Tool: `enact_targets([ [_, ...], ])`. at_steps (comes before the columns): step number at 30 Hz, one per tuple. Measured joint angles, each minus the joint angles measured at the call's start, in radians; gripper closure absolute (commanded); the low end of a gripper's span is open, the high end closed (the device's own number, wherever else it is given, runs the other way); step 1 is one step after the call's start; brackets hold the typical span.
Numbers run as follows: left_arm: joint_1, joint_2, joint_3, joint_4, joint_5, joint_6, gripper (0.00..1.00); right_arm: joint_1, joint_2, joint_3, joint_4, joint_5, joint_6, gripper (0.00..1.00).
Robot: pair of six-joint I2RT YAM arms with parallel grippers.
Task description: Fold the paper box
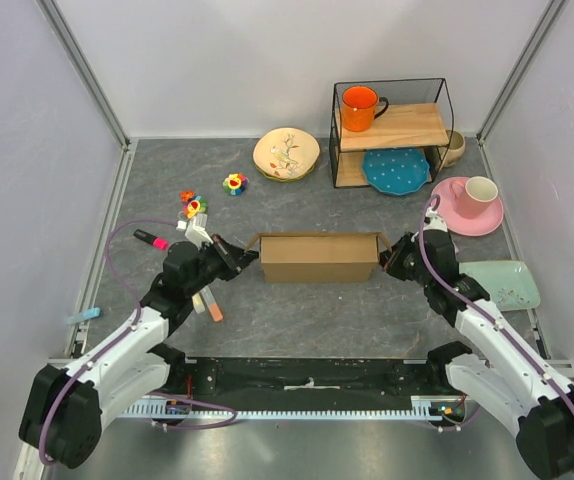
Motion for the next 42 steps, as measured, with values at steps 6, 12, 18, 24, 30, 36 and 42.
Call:
enact_targets([
  [6, -0.006, -0.055, -0.020, -0.071, -0.038, 0.014, 0.88, 0.008, -0.058, -0.020, -0.034, -0.003, -0.023, 0.91],
  [12, -0.008, -0.127, -0.002, -0.244, -0.159, 0.034, 0.80, 0.010, -0.079, 0.026, -0.159, 0.085, -0.081, 0.75],
  [18, -0.008, -0.186, 0.068, -0.447, -0.308, 0.058, 0.73, 0.010, -0.095, 0.169, -0.324, 0.218, -0.138, 0.52],
  [24, -0.008, -0.294, 0.145, -0.598, -0.439, 0.092, 0.57, 0.015, -0.156, 0.358, -0.391, 0.257, -0.263, 0.27],
  [30, -0.008, -0.332, 0.257, -0.673, -0.507, 0.134, 0.48, 0.050, -0.142, 0.402, -0.370, 0.174, -0.379, 0.28],
  [36, -0.008, -0.351, 0.294, -0.676, -0.509, 0.175, 0.46, 0.069, -0.082, 0.376, -0.367, 0.124, -0.442, 0.30],
  [42, -0.008, -0.318, 0.304, -0.676, -0.504, 0.192, 0.46, 0.081, -0.074, 0.376, -0.366, 0.119, -0.476, 0.31],
])
